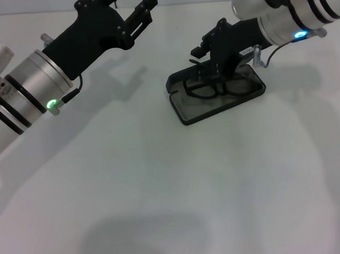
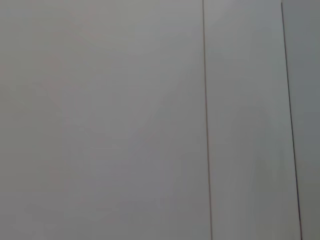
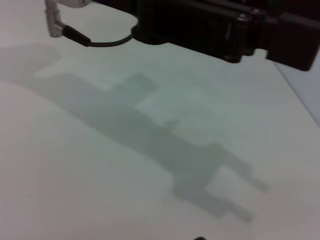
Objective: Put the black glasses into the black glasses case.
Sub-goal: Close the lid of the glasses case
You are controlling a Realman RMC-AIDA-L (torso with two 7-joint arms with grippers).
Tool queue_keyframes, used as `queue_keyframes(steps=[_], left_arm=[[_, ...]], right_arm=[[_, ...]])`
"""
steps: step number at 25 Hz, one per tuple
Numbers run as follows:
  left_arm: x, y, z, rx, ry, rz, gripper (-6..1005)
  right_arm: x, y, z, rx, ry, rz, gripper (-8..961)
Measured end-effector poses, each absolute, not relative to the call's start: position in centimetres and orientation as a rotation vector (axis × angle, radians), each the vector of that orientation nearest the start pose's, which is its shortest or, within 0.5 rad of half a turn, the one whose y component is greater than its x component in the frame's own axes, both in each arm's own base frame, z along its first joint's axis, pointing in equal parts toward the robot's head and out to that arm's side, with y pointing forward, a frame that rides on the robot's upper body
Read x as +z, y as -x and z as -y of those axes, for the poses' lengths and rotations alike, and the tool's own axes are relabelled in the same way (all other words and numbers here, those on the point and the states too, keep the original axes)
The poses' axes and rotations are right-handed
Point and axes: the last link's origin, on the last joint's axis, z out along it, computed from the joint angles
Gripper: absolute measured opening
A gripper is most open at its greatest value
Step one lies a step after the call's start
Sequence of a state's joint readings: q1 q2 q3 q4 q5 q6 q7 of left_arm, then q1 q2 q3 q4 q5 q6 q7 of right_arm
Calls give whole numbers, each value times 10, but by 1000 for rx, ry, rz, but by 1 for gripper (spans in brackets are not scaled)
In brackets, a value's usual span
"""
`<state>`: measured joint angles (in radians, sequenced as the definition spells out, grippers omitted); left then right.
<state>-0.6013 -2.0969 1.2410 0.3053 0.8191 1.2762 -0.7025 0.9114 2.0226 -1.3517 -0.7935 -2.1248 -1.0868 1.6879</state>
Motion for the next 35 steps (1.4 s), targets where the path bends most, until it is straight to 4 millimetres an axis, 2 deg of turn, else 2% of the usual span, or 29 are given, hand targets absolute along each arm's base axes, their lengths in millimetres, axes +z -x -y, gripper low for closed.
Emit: queue_keyframes(steps=[10,18,28,35], left_arm=[[-30,210,-373,-1098,2170,281,547],[-30,210,-373,-1096,2170,282,547],[-30,210,-375,-1082,2169,286,547],[-31,212,-375,-1067,2168,279,547]], right_arm=[[-44,-122,-417,-23,2898,57,433],[-20,-129,-402,38,2819,142,432],[-16,-154,-389,3,2805,163,431],[-9,-171,-388,-58,2716,212,430]])
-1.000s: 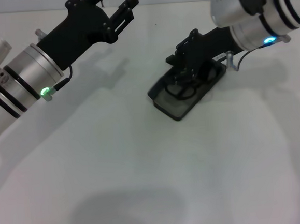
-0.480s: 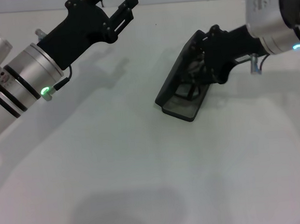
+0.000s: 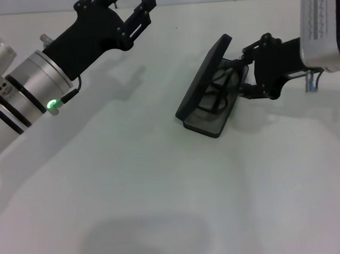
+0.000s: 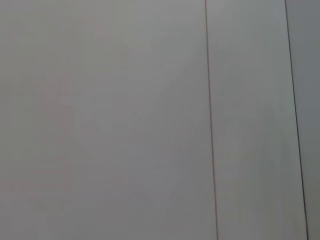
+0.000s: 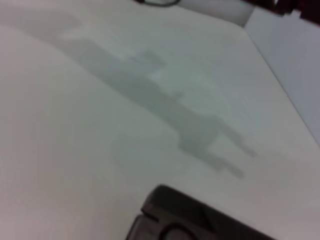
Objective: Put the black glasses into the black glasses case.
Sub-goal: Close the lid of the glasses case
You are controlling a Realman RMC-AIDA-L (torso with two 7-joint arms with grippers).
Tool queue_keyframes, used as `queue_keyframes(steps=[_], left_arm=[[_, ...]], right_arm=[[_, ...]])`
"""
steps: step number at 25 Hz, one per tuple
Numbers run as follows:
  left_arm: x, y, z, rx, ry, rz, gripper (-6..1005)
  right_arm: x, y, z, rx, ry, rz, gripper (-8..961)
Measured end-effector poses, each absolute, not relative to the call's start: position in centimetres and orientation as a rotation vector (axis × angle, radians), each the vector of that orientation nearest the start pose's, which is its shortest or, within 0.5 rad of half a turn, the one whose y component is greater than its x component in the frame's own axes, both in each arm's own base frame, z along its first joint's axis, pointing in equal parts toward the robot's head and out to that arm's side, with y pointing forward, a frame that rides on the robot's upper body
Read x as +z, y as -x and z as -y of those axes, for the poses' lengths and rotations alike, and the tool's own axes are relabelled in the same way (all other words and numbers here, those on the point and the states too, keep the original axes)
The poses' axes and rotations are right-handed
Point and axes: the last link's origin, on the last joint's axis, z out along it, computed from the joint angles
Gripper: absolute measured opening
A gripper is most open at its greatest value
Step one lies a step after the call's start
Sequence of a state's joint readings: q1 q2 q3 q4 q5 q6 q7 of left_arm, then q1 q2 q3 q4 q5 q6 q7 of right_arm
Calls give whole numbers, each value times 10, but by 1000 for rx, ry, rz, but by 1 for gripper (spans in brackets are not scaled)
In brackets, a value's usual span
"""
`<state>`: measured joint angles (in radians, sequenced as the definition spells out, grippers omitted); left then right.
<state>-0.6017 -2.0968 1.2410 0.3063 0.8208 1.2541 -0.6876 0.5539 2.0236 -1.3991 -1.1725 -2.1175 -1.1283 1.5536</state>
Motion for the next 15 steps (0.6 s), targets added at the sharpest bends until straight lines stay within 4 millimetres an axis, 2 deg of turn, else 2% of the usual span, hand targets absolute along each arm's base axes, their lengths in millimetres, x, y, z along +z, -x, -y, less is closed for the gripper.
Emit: queue_keyframes(steps=[7,15], left_arm=[[-33,204,-379,-1075,2177,265,547],[-34,202,-382,-1060,2180,256,547]], right_arm=[[-27,-180,-389,-121,2663,270,429],[-41,-167,-390,-142,2670,357,426]])
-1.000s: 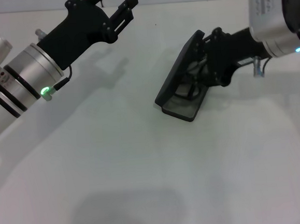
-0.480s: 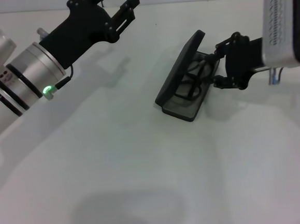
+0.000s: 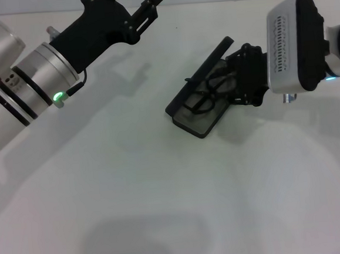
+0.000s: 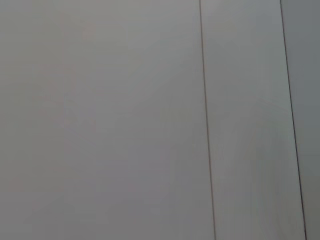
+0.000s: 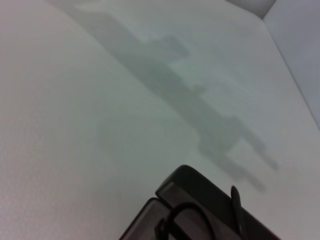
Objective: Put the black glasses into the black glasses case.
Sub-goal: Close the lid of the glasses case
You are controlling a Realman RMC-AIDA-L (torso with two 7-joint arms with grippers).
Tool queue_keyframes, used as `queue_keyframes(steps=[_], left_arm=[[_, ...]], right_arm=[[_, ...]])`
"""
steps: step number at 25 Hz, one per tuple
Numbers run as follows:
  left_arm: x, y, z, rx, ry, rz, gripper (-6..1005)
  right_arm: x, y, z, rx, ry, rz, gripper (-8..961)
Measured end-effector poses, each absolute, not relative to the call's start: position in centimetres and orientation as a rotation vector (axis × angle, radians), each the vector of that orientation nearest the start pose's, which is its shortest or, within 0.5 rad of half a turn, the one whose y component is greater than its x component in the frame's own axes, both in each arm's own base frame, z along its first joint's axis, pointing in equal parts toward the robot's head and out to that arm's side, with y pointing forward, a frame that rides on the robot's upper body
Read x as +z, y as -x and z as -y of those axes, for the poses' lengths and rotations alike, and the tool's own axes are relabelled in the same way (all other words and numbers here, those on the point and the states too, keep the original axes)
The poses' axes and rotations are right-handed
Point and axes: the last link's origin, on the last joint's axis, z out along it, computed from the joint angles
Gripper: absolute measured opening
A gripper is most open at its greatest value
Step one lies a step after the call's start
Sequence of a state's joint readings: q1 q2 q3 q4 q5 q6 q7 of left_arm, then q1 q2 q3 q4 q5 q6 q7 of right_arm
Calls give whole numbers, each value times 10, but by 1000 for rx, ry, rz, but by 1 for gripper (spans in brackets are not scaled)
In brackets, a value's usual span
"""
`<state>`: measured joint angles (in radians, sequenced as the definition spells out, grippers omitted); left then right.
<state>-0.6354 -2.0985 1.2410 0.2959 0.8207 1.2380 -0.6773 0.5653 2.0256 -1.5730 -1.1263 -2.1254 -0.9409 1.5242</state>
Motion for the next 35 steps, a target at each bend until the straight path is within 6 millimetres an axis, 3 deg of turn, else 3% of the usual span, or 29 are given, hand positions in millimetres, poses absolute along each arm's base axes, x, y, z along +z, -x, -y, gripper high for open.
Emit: queue_keyframes(steps=[9,15,19,23,27,30,35], left_arm=[[-34,202,-382,-1059,2180,254,546],[-34,205,-383,-1045,2179,262,546],[-34,206,-383,-1036,2178,267,546],[-36,205,-386,-1023,2190,284,546],[-49,195,-392,-991,2281,357,546],[-65,182,-402,-910,2379,447,546],[-92,163,-416,-694,2537,592,546]], right_arm=[[-52,-161,-384,-156,2709,395,426],[-46,-162,-382,-151,2733,348,426],[-34,-163,-383,-116,2684,329,425],[-11,-166,-381,-12,2626,249,426],[20,-184,-367,213,2657,127,428],[46,-212,-349,480,2704,15,430],[55,-252,-330,722,2770,-92,433]])
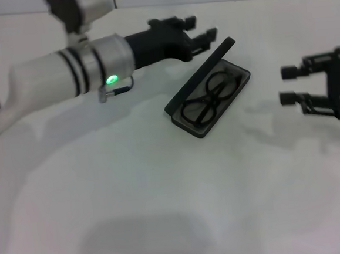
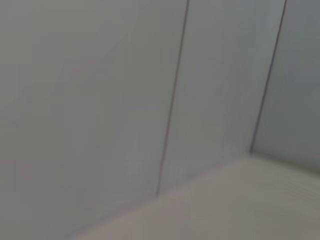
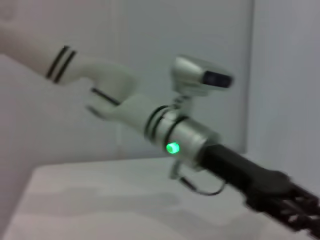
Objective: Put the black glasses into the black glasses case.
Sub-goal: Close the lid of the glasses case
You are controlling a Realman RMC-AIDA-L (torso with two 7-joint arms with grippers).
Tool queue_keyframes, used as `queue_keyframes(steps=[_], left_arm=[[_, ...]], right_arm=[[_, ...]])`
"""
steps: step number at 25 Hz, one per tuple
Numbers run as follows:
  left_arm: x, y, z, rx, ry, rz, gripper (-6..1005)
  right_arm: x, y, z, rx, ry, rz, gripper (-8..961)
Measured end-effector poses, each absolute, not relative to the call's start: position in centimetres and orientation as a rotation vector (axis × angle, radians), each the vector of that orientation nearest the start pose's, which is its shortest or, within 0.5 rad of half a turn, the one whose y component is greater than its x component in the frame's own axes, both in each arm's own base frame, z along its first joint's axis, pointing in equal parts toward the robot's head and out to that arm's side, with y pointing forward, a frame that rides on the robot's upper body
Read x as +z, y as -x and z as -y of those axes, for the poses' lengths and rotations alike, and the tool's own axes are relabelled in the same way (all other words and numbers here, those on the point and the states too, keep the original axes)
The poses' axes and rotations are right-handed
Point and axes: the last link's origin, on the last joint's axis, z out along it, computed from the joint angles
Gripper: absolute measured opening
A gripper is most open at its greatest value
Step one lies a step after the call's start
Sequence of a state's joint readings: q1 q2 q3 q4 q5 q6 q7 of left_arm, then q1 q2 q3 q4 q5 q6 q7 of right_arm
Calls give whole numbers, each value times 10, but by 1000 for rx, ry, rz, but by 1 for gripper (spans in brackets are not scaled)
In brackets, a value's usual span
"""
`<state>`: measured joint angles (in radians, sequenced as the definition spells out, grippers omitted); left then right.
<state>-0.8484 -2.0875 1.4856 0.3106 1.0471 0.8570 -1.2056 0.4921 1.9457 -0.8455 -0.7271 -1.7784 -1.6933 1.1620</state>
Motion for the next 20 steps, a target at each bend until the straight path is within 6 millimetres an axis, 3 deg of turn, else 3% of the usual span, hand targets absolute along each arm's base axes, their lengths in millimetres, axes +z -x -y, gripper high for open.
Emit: queue_keyframes(steps=[7,12,20], left_arm=[[-101,163,-416,-605,2563,669,548],[-100,172,-423,-551,2493,710,548],[-104,189,-417,-489,2478,743,547]], right_arm=[[28,-282,-302,619,2876,-112,436],[18,-286,-295,585,2908,-105,461],[15,-288,-291,582,2912,-72,538]])
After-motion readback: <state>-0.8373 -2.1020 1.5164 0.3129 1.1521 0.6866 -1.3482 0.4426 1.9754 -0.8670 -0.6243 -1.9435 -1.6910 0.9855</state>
